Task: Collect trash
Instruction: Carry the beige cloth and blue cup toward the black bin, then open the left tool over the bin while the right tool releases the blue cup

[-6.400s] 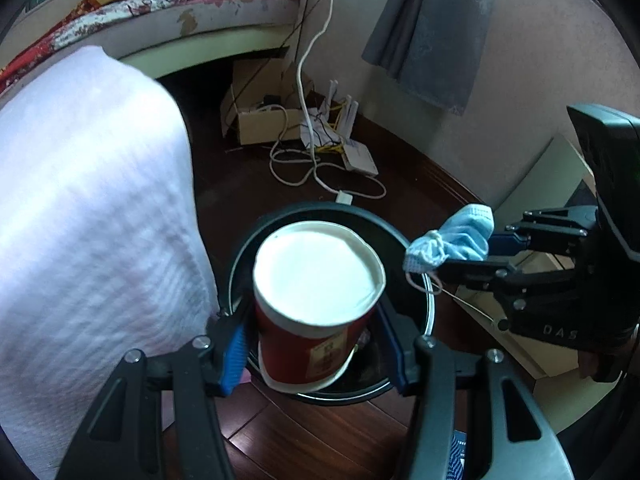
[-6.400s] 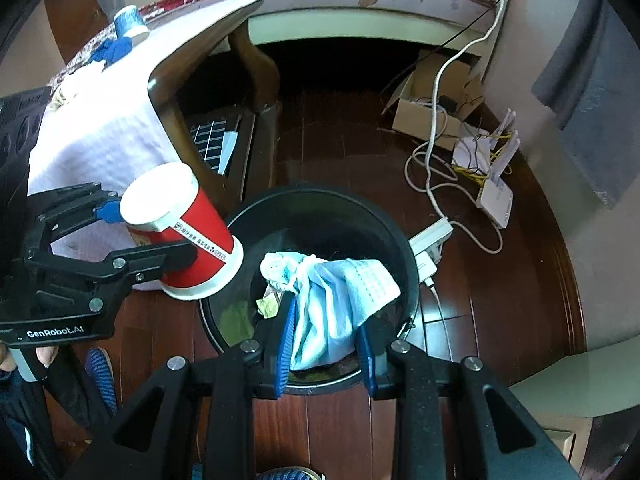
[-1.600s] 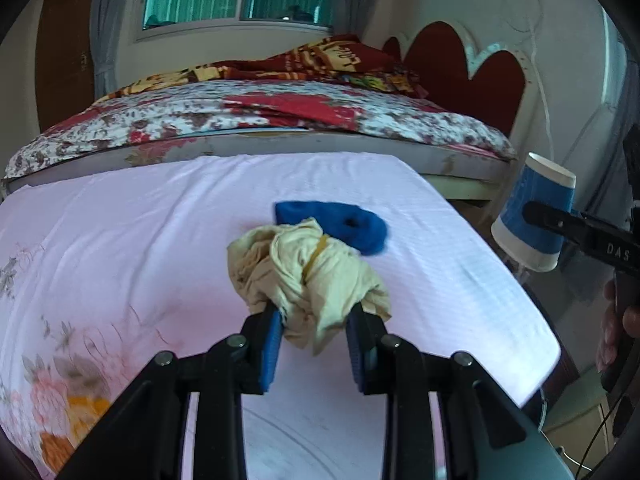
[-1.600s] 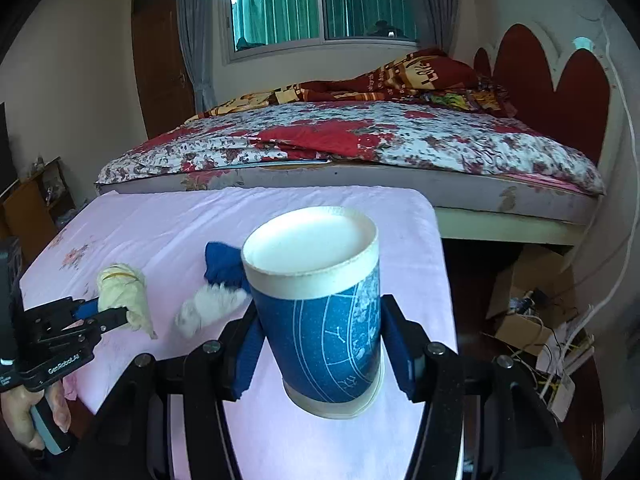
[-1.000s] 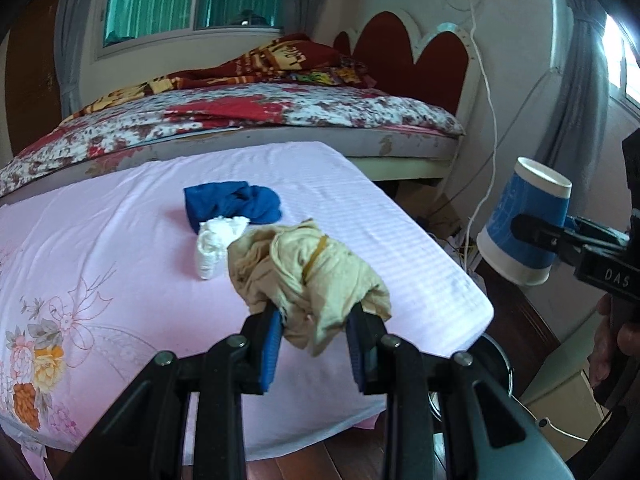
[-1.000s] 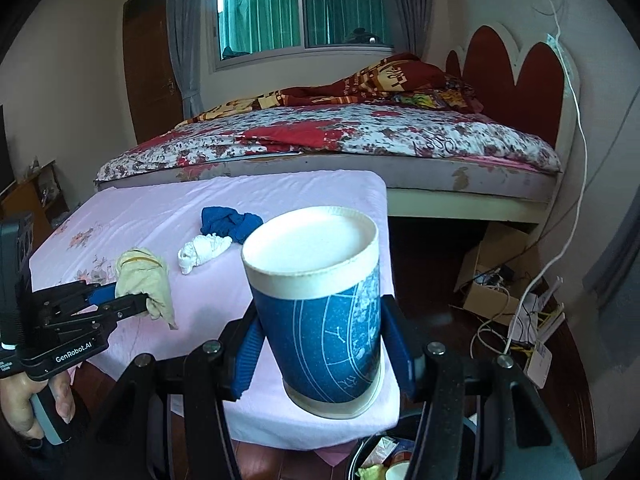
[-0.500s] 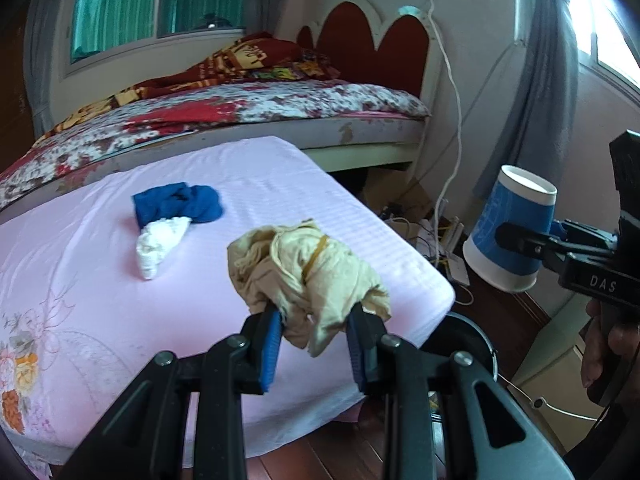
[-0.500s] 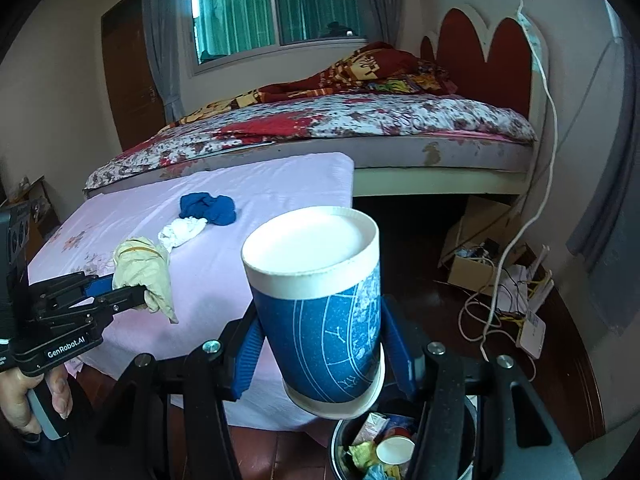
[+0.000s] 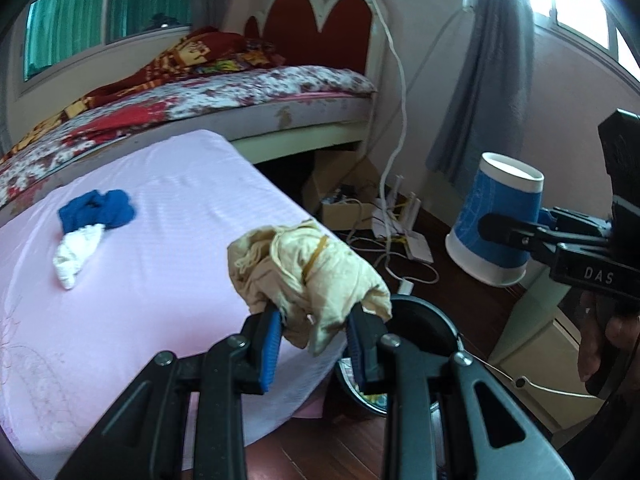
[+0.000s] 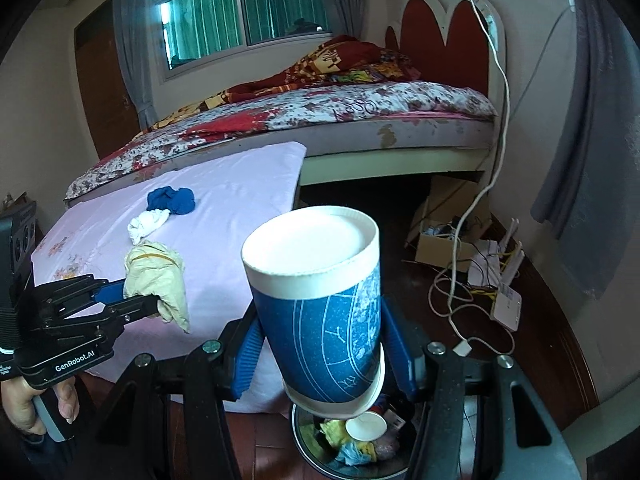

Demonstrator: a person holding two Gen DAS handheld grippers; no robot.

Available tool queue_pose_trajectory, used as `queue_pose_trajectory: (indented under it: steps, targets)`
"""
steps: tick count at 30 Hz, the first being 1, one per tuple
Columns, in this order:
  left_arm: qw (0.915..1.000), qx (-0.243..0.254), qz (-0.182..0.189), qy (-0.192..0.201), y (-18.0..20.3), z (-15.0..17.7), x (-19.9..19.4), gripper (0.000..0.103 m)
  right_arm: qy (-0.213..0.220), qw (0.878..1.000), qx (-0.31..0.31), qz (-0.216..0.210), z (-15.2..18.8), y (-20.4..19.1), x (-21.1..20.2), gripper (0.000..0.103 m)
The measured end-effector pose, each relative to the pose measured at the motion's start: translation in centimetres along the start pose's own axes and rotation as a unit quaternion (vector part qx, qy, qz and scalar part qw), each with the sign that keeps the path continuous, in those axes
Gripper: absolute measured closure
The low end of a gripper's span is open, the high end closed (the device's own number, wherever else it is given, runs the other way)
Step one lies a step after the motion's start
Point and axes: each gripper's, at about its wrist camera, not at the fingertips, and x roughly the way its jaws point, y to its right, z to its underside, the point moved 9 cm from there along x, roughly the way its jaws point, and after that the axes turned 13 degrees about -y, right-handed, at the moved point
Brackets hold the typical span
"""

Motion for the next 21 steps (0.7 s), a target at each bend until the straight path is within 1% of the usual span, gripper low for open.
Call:
queue_pose_trajectory:
  steps: [7, 15, 21]
  targets:
    - [0.9991, 0.03, 0.022, -0.018, 3.4, 0.8, 1.7, 0.073, -0.012, 1.0, 0.004, 0.007, 2.4, 2.1, -0.1, 0.045]
    - [0.9973, 0.047, 0.042, -0.037, 6.1, 1.6, 3.7, 0.073, -0.028, 0.999, 0.014, 0.014, 5.1, 4.7, 0.4, 0.045]
    - [0.9947, 0.058, 0.06, -0.059, 7.8, 2.7, 5.4, 0.073, -0.046, 0.999, 0.016, 0.016, 6.9, 5.9, 1.4, 0.045]
